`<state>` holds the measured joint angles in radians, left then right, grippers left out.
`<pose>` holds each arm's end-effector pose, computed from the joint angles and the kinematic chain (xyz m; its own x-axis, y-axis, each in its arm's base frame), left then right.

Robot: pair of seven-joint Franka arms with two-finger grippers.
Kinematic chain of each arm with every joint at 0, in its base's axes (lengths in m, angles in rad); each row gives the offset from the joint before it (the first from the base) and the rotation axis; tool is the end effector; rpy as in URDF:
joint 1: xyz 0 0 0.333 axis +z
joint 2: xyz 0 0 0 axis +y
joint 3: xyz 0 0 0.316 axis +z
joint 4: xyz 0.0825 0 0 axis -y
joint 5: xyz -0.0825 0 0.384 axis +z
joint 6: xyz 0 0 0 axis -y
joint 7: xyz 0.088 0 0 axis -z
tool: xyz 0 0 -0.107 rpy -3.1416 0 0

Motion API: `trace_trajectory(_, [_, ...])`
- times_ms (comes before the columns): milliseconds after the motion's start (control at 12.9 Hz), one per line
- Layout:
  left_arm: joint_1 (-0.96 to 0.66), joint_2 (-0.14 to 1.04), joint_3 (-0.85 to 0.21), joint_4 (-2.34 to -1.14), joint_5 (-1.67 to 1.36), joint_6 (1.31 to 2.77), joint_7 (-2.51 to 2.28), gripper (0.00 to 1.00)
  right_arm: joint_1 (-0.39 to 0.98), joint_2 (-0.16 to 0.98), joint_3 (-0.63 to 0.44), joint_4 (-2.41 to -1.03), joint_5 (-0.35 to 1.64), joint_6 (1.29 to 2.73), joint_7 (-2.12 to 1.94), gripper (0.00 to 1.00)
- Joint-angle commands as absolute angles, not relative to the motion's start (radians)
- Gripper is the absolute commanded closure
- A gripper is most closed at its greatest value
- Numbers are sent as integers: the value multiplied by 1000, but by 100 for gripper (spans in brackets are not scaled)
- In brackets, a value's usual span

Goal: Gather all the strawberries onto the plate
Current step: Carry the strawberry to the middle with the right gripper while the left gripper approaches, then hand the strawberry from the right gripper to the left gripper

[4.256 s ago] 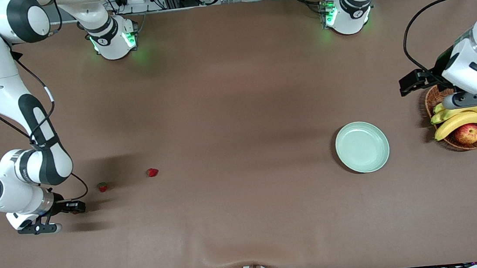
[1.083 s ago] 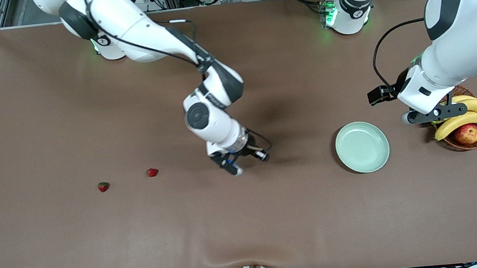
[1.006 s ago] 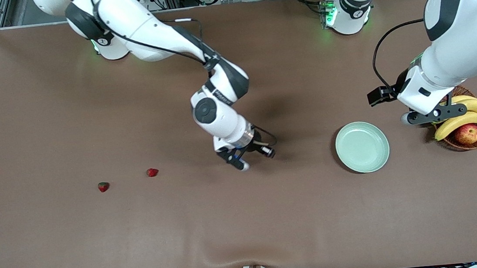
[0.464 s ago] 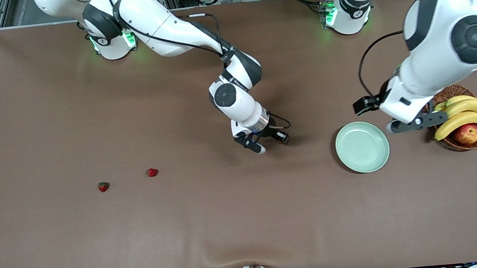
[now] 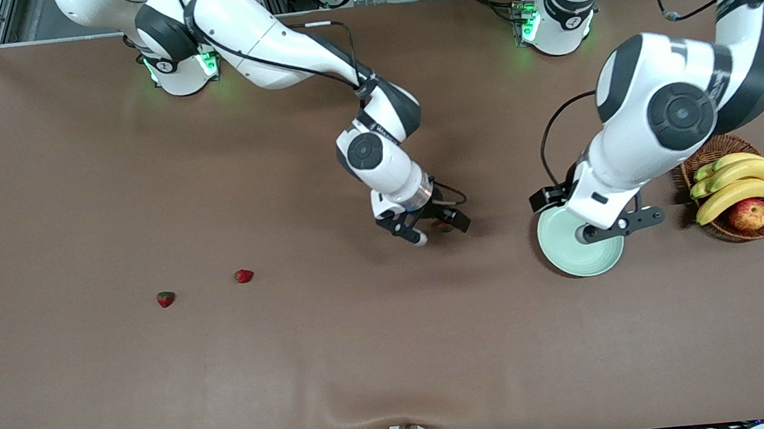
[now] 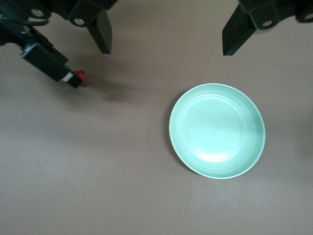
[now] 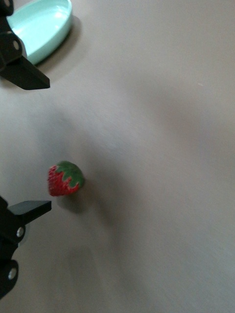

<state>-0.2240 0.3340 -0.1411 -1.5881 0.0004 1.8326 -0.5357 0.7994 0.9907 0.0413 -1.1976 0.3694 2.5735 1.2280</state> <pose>0.6090 -0.2222 0.4373 0.9798 0.1747 -0.0975 0.1751 -0.9845 -0.0047 0.5402 0.5785 0.2153 0.7842 -0.5873 -0.2003 -0.6115 -0.6766 -0.4102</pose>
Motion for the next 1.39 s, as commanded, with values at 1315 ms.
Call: trace_trajectory(1315, [-517, 646, -143, -1758, 100, 2441, -1238, 0, 278, 692, 46, -1422, 40, 1966, 557, 0])
